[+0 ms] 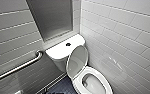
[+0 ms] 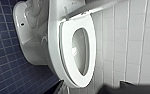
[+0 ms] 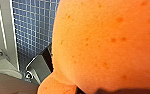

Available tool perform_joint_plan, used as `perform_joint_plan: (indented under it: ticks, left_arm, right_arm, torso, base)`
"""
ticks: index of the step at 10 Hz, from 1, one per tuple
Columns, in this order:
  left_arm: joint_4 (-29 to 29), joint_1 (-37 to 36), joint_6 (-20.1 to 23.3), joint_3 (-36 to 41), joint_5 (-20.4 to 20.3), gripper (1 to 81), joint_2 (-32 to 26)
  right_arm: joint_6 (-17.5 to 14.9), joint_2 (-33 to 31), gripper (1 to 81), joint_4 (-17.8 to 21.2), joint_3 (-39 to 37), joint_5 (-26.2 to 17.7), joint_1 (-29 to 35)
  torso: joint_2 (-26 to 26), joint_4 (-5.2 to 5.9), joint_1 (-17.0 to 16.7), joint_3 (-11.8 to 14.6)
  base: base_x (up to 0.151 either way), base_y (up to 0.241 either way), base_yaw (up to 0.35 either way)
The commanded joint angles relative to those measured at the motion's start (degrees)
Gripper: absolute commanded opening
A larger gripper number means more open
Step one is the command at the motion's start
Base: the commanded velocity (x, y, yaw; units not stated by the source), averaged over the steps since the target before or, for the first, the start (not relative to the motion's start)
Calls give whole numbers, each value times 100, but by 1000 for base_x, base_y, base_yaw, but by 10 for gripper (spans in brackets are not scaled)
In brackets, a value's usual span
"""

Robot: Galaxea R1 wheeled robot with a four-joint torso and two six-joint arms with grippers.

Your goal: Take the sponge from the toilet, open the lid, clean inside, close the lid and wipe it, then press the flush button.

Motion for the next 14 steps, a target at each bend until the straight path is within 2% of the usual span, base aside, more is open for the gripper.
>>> perform_joint_plan:
  ticks: [1,5,7,9,12,14]
  left_arm:
    - [2150,1000,5,798,1098,811,-606]
    - [2900,2329,50,604,1080,811,-606]
    - [3067,2856,85,16,1010,811,-308]
    - [3461,3208,85,-274,1010,811,34]
    - [3665,3516,85,-705,1019,811,501]
    - [3753,3692,85,-1170,1019,811,887]
  right_arm:
    - [-35,-210,10,-339,367,-364,-6]
    - [-26,-588,10,-419,869,-171,-6]
    - [-9,-983,10,-419,1431,40,29]
    - [-9,-1395,10,-419,1921,40,187]
    - [0,-1951,10,-393,2521,234,705]
    - [18,-2231,10,-341,2793,163,1294]
  torso:
    - [0,0,0,0]
    - [-2,0,0,2]
    - [-5,0,0,4]
    - [-7,0,0,6]
    - [-9,0,0,9]
    - [-11,0,0,11]
  base:
    - [0,0,0]
    - [0,0,0]
    - [0,0,0]
    - [0,0,0]
    - [0,0,0]
    - [0,0,0]
